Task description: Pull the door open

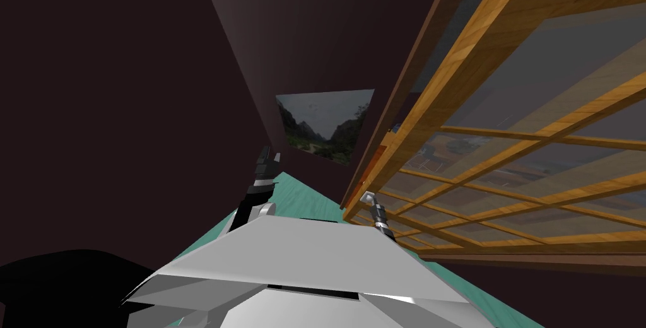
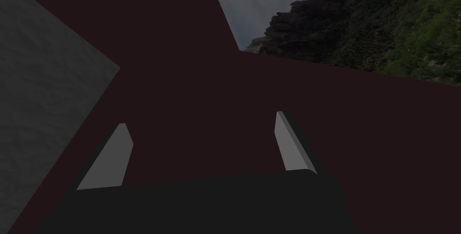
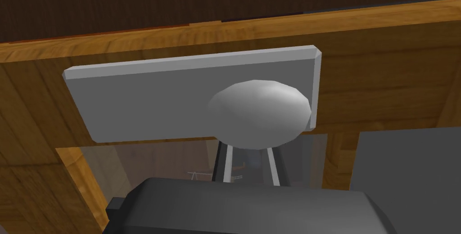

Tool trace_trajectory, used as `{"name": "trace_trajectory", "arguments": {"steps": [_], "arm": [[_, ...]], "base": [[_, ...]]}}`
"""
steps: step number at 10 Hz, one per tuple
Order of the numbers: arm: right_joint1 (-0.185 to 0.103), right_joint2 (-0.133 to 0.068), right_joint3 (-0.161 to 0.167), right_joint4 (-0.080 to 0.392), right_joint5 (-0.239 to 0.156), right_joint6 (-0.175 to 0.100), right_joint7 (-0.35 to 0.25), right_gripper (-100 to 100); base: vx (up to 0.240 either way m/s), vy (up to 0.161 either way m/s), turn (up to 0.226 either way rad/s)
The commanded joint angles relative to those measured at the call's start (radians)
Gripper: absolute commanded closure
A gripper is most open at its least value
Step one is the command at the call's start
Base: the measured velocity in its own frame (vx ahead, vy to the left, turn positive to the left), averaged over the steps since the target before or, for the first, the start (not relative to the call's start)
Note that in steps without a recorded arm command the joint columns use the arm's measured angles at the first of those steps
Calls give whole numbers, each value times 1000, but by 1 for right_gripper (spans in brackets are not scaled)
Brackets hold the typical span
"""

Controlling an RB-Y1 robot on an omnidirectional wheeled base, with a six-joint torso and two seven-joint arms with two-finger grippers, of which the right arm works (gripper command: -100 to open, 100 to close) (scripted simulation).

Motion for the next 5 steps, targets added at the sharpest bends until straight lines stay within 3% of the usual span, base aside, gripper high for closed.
{"name": "trace_trajectory", "arguments": {"steps": [1, 5], "arm": [[-3, 0, 15, -26, -7, -1, -40, 100], [-8, -12, 59, -26, -57, 4, -148, 100]], "base": [[-40, -9, 24], [-38, -4, 12]]}}
